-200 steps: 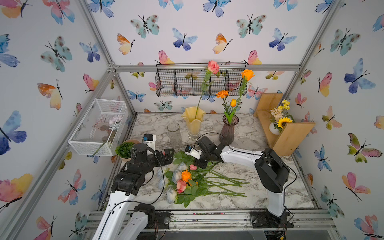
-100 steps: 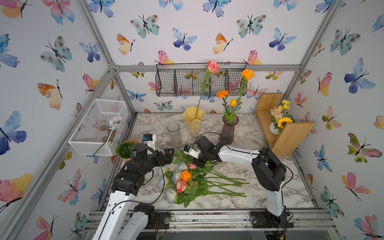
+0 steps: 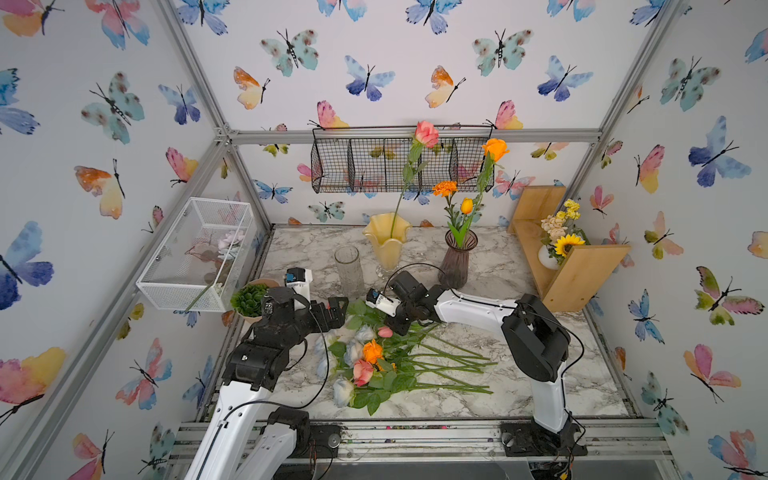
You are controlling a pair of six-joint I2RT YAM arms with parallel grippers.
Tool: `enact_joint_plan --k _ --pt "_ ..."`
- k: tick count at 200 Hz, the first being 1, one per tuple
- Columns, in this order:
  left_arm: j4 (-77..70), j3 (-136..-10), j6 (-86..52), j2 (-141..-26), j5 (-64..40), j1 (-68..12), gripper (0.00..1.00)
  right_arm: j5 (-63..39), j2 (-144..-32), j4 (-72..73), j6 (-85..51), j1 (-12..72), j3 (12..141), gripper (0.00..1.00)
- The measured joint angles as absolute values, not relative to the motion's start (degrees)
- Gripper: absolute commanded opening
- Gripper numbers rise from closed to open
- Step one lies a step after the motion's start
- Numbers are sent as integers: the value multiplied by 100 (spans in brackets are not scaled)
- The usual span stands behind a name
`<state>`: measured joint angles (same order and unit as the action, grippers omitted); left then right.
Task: Arrange the flowers in different vases according to their colors
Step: Pick up the flower at the center of the board.
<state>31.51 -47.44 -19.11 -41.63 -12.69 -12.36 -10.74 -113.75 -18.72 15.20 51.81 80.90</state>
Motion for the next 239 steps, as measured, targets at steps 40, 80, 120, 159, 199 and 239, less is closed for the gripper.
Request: enact_joint_plan --k 40,80,120,159,199,239 --pt "3151 -4744 -1911 -4160 -1269 -1236 99 -926 -10700 -1881 1564 5181 8009 2" --pt "3151 -4744 -1911 -4158 -1240 -1236 99 -838 -9966 -1852 1479 5181 7843 2" --pt "3155 -4744 -1909 -4145 -1181 -1236 99 -458 -9249 -1767 1328 5179 7553 2" --pt "3179 -4744 -1911 -4121 -1140 -1236 99 -89 -8667 -1721 1197 5092 7415 2" --pt "3258 -4746 -1911 -4027 -1052 -1236 99 309 -8326 -1610 1063 4890 7408 2" --pt "3321 -4746 -1914 -4016 -1044 -1236 99 611 -8252 -1238 856 4847 7937 2"
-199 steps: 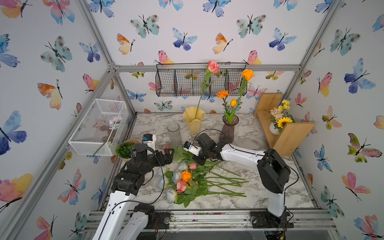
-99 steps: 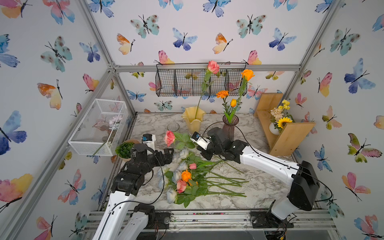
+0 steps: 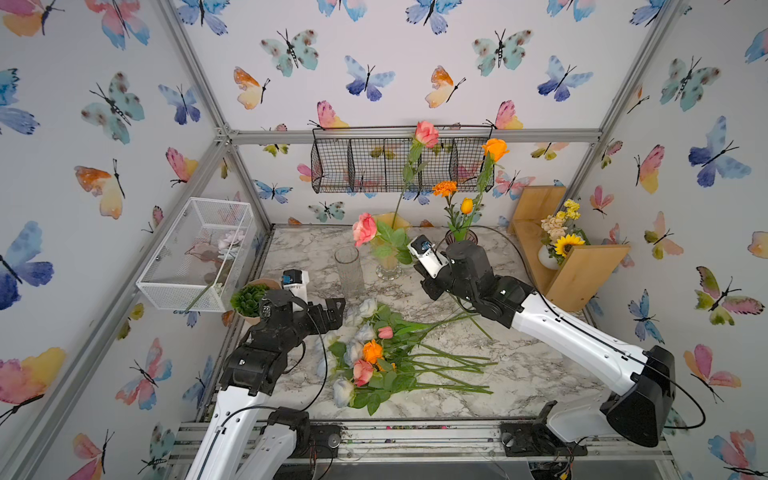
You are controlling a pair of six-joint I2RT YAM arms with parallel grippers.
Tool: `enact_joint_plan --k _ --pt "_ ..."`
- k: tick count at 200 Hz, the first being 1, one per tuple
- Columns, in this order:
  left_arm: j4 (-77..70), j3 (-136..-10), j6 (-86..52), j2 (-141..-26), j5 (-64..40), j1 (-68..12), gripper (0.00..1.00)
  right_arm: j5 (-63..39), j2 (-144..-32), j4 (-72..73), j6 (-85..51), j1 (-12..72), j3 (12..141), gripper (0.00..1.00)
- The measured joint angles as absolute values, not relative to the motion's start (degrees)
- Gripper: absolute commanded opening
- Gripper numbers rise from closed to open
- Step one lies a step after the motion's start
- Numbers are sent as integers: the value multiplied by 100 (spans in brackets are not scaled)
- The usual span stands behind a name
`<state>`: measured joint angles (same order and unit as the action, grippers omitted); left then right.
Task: Arrange the flowers in different vases according to their colors
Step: Pick up the flower at the center of the board, then insert the flower into the vase.
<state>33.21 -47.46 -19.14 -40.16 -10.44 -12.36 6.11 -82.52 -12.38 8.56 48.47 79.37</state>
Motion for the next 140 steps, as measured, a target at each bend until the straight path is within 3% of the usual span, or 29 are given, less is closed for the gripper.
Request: enact_joint_plan --k 59,140 --pt "3332 -4746 -1931 -4016 -1044 -1236 99 888 -8624 292 648 4847 9336 2" --pt "3328 -4746 -1931 -4049 -1044 -1238 99 849 -11037 1413 464 4453 12171 2"
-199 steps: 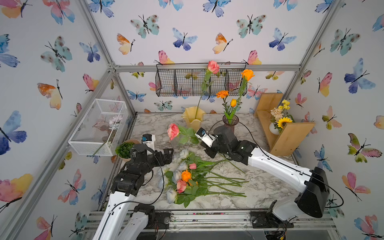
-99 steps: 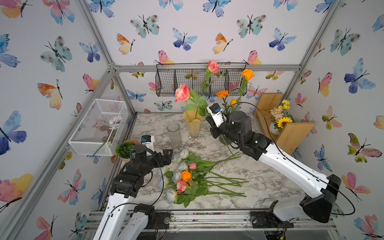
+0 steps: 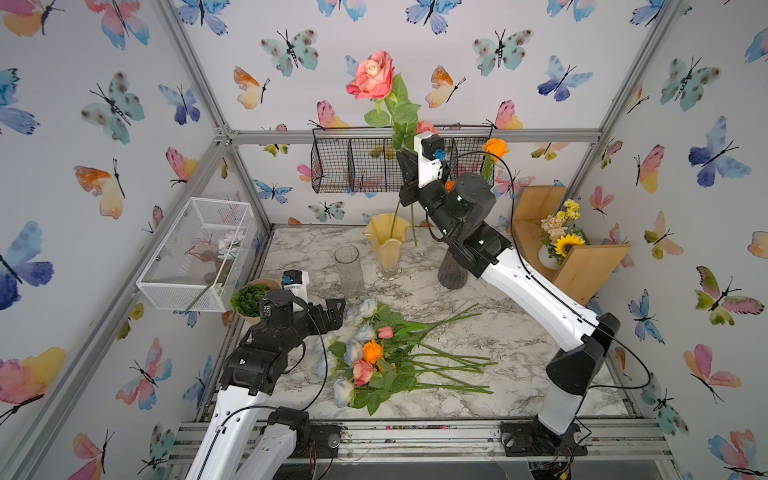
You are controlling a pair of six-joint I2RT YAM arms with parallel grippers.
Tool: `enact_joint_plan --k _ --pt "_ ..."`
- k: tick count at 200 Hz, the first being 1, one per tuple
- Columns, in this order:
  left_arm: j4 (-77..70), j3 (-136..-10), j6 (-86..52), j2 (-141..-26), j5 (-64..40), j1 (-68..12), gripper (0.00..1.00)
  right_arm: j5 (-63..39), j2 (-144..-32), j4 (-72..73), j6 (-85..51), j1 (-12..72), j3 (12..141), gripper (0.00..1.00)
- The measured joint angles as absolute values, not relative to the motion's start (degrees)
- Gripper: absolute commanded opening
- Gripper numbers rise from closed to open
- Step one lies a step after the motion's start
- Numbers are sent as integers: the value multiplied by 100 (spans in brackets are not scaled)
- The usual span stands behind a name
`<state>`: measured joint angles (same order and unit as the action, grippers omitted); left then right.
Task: Arrange the flowers in different vases according to their colors
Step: Insert the flower into the vase.
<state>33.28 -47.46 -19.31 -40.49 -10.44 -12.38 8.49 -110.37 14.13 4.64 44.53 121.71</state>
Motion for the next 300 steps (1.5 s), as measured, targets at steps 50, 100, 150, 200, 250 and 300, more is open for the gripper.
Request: enact_joint_plan --k 50,100,150,200,250,300 --pt "3326 -4746 -1931 -4073 -1044 -1302 99 624 -12116 1592 163 4145 13384 2" --pt "3326 -4746 -1931 -4093 -1044 -1363 99 587 -12149 2244 49 4121 12503 2" --pt "3326 -4746 -1931 -4128 -1044 -1382 99 587 -12154 2543 -102 4091 11253 2" --pt "3326 -4746 -1933 -4154 -1044 -1400 99 620 -12154 2512 -314 4034 10991 33" --pt "3326 -4746 -1933 -4156 -1044 -1400 99 624 -12149 1931 -290 4014 11008 57" --pt "3326 -4746 -1933 -4136 -1044 -1400 99 642 -11671 1232 -375 4014 10895 67"
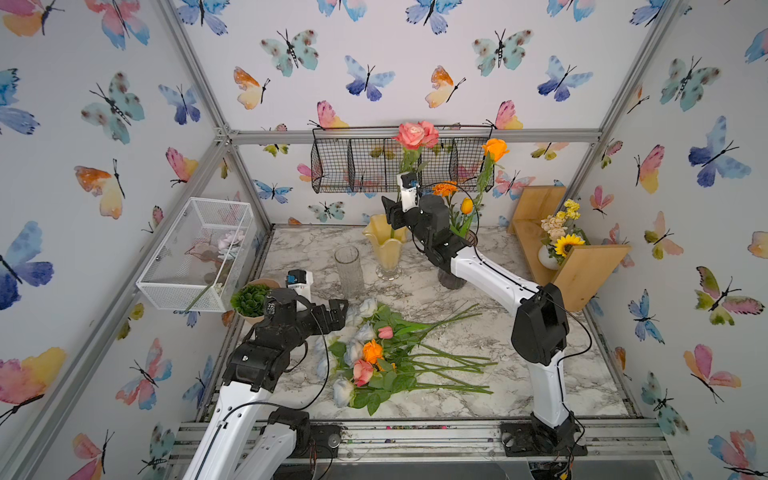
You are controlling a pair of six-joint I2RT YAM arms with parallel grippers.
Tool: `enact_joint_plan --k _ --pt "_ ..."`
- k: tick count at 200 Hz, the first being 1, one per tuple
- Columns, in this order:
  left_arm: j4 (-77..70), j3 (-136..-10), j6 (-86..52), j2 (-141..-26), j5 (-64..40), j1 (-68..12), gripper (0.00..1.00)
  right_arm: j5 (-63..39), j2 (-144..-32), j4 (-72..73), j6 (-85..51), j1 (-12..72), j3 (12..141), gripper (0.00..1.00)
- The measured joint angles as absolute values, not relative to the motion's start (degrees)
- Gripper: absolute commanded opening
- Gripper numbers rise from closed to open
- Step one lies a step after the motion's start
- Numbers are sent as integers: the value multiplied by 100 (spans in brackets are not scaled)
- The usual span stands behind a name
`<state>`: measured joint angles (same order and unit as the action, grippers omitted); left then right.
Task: Arrange the flowers in different vases according to their colors
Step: Insert the flower into the vase, then pick up the flower at the center of the board.
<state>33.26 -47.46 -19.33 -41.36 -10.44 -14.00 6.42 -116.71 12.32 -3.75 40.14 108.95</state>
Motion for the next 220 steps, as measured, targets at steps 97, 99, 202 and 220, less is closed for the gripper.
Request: enact_joint_plan --k 97,99,202,220 --pt "3323 -4746 -1951 -4056 -1044 -1400 99 561 -9828 -1516 -1468 4060 10444 65" --pt "3323 -4746 -1951 -4056 -1044 -1400 99 543 -9778 -1588 -1516 4060 10403 65" --pt "3577 -5028 -2104 -4080 -904 -1437 99 -646 -7481 -3164 -2209 4125 6681 62" --pt "3586 -4930 -2126 -4075 -899 -1437 99 -801 -7220 -3179 -2198 4154 6381 60"
